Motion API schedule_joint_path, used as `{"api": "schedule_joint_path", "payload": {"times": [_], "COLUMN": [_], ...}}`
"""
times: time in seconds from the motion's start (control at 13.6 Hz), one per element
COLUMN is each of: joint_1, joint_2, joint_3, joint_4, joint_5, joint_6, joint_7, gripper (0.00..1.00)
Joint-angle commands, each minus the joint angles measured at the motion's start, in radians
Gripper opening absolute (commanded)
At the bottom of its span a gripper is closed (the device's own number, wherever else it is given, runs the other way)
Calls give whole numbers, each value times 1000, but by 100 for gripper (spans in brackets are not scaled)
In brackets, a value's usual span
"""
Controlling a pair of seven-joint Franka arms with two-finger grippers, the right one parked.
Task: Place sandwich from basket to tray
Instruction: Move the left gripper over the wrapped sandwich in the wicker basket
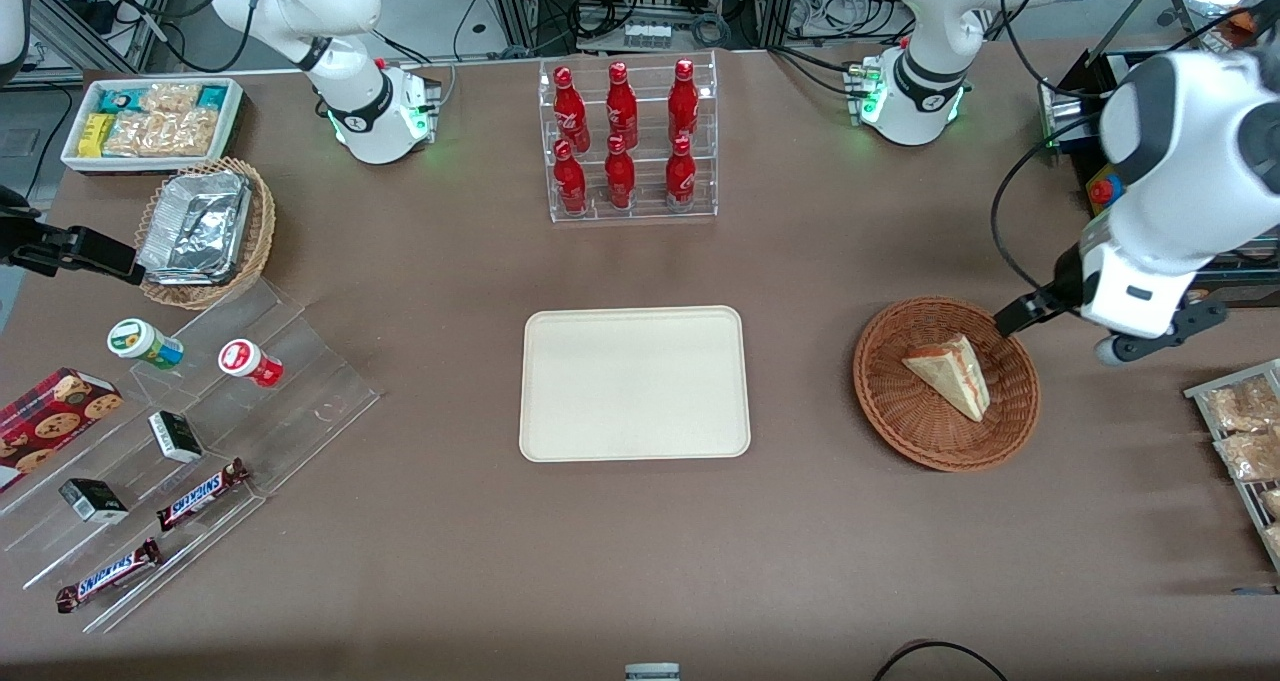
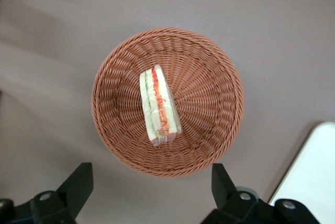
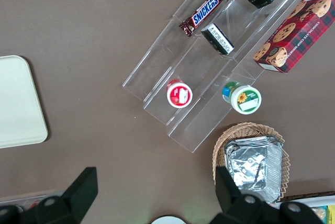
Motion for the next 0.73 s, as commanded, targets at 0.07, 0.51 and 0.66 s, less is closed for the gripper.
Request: {"api": "schedule_joint_path", "payload": {"times": [0.07, 0.51, 0.66], "joint_1": [-13, -23, -23], "joint_2": [14, 94, 106], "joint_3": [0, 0, 0], "joint_4": [-97, -221, -244], "joint_5": [22, 23, 23], "joint_6": [120, 304, 333], "joint_7": [-173, -215, -215], "gripper": [100, 100, 100]}}
